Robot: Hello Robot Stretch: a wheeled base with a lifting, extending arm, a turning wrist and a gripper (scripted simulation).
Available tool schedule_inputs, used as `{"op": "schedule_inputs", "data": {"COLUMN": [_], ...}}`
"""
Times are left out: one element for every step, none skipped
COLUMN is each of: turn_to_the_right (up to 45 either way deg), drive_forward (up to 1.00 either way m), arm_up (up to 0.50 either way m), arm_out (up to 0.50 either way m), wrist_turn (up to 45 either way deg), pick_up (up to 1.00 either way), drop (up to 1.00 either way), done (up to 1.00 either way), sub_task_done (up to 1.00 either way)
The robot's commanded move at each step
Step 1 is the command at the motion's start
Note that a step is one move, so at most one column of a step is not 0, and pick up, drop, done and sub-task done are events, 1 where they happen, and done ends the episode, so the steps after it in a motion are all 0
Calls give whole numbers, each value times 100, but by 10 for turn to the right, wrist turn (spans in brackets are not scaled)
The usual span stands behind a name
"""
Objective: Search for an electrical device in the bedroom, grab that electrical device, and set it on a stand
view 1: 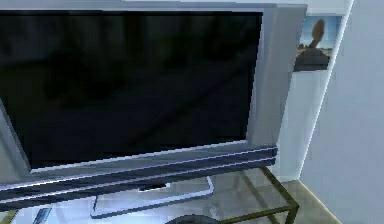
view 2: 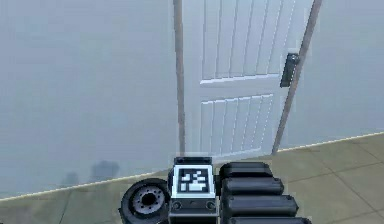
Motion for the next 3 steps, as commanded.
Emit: {"op": "schedule_inputs", "data": {"turn_to_the_right": [450,450,450], "drive_forward": [0,0,0], "arm_up": [0,0,0], "arm_out": [0,0,0], "wrist_turn": [0,0,0], "pick_up": [0,0,0], "drop": [0,0,0], "done": [0,0,0], "sub_task_done": [0,0,0]}}
